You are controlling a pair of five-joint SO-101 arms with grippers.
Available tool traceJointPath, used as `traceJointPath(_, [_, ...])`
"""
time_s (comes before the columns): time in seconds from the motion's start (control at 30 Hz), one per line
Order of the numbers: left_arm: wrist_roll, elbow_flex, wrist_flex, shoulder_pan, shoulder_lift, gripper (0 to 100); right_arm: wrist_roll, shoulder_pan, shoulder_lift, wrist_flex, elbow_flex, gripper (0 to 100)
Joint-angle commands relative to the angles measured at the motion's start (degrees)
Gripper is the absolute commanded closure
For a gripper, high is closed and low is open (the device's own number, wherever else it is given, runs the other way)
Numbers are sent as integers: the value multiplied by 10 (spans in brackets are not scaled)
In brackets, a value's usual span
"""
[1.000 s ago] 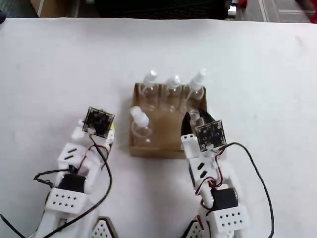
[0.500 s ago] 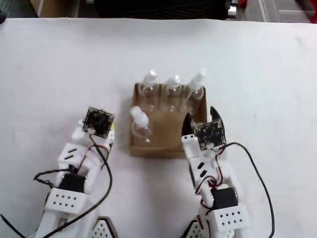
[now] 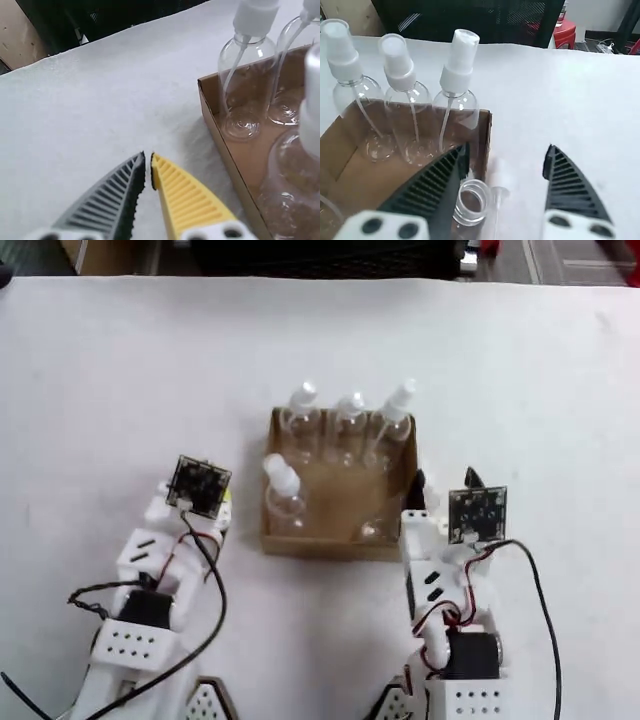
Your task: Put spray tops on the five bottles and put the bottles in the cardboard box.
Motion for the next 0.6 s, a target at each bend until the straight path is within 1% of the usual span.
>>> traceJointPath(0.0, [-7, -31, 0, 3, -7, 972, -10, 4, -11, 8, -32, 783])
traceJointPath(0.27, [-7, -31, 0, 3, -7, 972, -10, 0, -10, 7, -33, 783])
traceJointPath(0.37, [-7, -31, 0, 3, -7, 972, -8, -15, -10, 7, -34, 783])
traceJointPath(0.57, [-7, -31, 0, 3, -7, 972, -10, -8, -10, 4, -35, 784])
